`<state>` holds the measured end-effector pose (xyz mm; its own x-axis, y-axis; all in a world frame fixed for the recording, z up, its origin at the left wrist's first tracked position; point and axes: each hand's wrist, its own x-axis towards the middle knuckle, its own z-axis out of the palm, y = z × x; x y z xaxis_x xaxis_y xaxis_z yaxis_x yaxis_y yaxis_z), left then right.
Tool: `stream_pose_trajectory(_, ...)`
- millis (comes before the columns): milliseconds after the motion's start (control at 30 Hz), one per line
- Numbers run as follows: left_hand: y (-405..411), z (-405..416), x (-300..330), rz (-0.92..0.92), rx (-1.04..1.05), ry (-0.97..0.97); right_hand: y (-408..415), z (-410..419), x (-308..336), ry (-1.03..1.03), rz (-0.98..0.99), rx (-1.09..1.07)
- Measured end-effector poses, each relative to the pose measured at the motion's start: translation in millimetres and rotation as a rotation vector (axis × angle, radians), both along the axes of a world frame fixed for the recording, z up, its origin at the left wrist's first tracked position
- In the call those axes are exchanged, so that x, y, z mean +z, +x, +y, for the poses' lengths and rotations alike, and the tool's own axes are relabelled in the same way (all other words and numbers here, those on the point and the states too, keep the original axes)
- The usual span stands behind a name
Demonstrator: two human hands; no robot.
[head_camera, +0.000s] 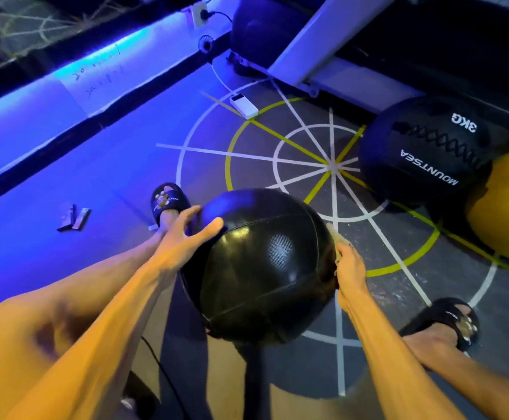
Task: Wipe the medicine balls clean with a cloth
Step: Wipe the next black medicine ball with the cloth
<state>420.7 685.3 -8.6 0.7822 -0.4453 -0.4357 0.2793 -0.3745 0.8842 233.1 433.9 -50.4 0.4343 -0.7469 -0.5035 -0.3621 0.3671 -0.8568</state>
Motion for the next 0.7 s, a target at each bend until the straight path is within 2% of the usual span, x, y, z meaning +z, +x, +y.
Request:
stream_pose_trajectory(167,37,1,-15,-0.101,0.070,0.192,45,-1,-29,-0.098,0.071,0.306)
stream_pose_trajectory(233,45,-1,-18,-0.156,0.033,0.274,43,1,-36,-0.172,0.070,0.321)
stream_pose_trajectory(300,49,-9,-15,-0.305,-0.115,0.360,37,5,-30,-0.257,0.109,0.355)
stream_pose_trajectory(367,40,-15,-15,-0.355,-0.248,0.401,28,8,-29,-0.337,0.201,0.394)
stream_pose_trajectory(533,2,-19,-23,-0.438,-0.229,0.414,43,23,14,-0.331,0.149,0.270)
stream_pose_trajectory(600,-2,-17,-25,-0.447,-0.222,0.422,63,41,35,-0.491,0.165,0.439)
stream_pose_trajectory(700,-10,-13,-25,-0.492,-0.219,0.392,85,76,42,-0.867,0.071,0.991)
